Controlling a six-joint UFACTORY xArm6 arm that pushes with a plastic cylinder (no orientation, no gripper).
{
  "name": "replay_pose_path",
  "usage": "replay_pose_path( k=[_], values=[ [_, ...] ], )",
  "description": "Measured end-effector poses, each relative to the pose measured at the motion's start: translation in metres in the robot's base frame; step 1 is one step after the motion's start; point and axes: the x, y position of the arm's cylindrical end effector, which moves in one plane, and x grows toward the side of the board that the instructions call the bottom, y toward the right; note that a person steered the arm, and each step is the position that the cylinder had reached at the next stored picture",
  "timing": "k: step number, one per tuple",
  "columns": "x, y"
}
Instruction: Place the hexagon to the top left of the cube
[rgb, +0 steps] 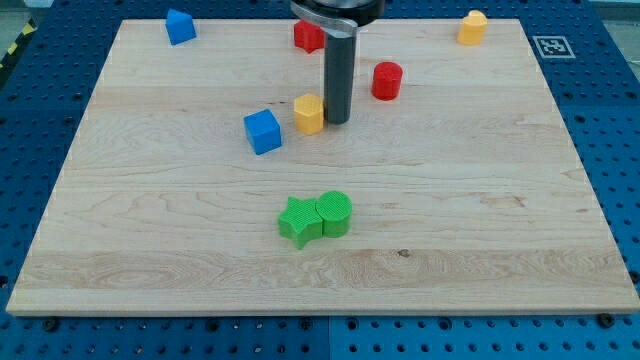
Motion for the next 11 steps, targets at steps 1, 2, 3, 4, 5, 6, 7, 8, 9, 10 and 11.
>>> replay_pose_path(
  k=[1,2,3,4,5,6,7,8,9,10,11],
  values=[
    [0.021,-0.001],
    [0.029,-0.001],
    [0.023,-0.006],
    [0.006,-0.026],
    [0.001,-0.052],
    [0.001,-0.055],
    [-0.015,-0.045],
    [-0.027,-0.048],
    [-0.030,-0.059],
    [-0.032,-0.076],
    [-0.032,-0.087]
  ],
)
